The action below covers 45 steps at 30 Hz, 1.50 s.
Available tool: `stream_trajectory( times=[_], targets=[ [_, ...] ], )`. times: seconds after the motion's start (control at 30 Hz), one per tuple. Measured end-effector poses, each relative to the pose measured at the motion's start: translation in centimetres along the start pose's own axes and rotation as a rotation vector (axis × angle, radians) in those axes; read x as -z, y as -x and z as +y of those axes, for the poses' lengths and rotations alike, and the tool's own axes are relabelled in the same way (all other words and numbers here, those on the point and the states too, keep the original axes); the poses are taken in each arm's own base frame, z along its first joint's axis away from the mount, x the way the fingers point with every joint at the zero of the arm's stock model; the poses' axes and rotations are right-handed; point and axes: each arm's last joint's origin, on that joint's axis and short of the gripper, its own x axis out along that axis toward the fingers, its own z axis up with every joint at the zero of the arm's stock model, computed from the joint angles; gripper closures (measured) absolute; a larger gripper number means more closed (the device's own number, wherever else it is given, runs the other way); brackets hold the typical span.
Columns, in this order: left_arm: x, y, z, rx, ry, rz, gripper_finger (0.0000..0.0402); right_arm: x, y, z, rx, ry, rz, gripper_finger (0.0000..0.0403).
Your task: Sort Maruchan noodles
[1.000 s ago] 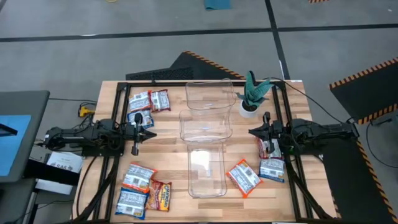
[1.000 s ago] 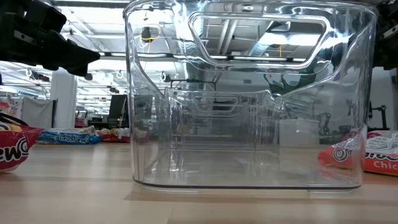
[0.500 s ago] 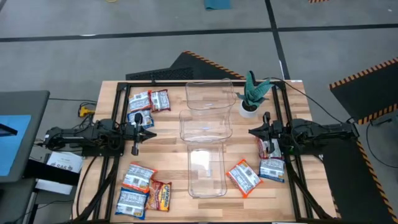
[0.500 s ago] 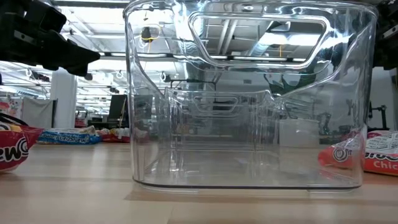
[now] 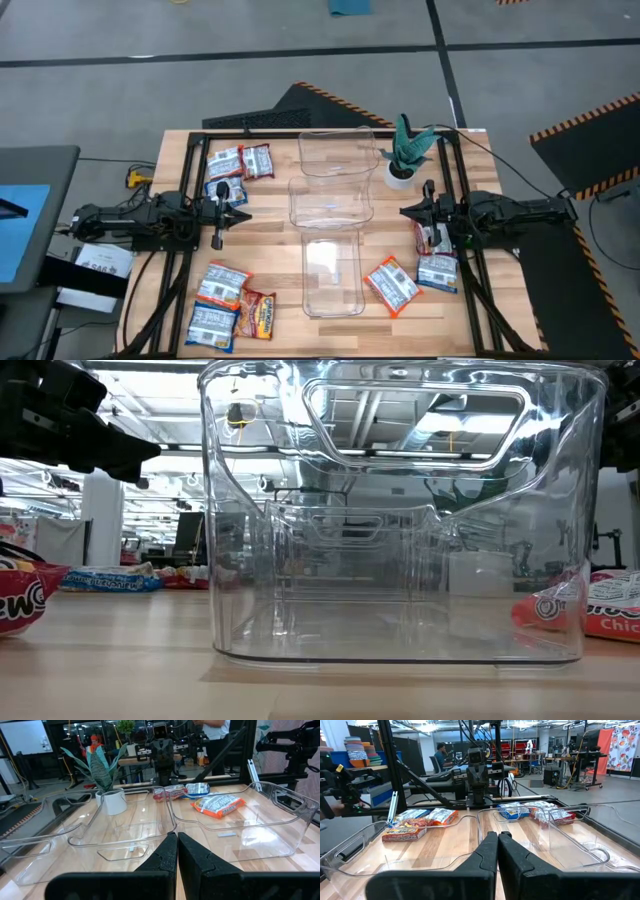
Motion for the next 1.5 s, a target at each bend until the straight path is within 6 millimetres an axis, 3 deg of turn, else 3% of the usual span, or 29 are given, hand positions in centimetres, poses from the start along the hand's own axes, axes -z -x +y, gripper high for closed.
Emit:
stream_trajectory(
  times=[1.5],
  targets=[
    [-0.01, 0.0, 0.0, 0.0, 0.019, -0.001, 0.0402, -0.02, 0.0, 0.0, 0.0, 0.0, -0.001, 0.0365]
  ],
)
